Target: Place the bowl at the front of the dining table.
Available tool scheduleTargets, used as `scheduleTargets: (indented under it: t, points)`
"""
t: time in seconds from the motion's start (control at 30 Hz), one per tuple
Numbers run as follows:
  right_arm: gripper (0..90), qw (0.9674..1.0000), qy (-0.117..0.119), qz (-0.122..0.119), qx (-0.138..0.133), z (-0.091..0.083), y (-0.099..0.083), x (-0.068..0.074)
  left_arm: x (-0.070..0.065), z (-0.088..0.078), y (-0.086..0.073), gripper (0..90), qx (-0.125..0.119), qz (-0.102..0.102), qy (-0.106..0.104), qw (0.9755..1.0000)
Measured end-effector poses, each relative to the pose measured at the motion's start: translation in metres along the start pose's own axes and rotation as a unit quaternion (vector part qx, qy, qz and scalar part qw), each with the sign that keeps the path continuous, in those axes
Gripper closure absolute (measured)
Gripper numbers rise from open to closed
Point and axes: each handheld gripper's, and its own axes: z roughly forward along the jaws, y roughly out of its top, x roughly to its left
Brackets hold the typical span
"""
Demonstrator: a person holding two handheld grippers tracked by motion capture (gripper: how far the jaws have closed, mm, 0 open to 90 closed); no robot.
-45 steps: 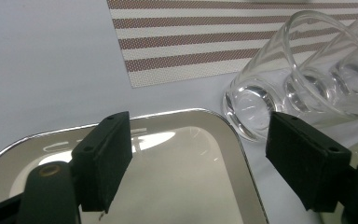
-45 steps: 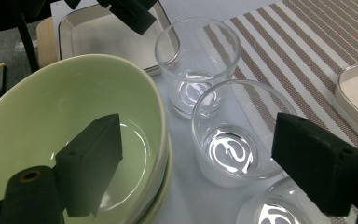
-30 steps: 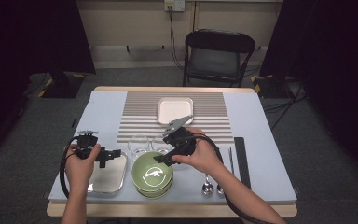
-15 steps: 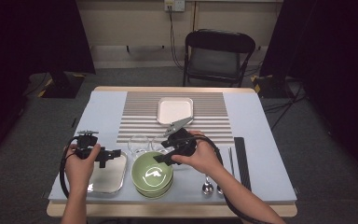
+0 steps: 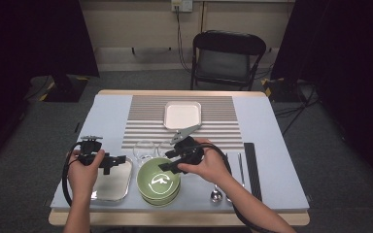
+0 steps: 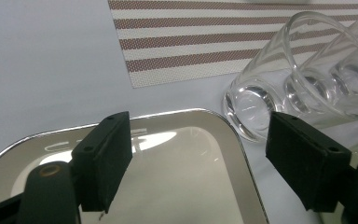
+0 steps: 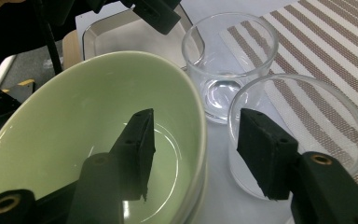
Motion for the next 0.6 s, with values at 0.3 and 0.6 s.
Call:
scheduleTargets:
  t: [0.3,0.6]
  points:
    - [59.8,0.9995,-0.008,0.029,0.002,0.0017,-0.0042,0.0014,0.0004,-0.0004,-0.0001,22.7,0.0,-0.002,-0.001,1.0]
    - [71.2,0.999,-0.01,0.045,0.001,0.0039,-0.0083,0.0024,0.0004,-0.0004,0.0,22.7,-0.001,-0.002,-0.003,1.0]
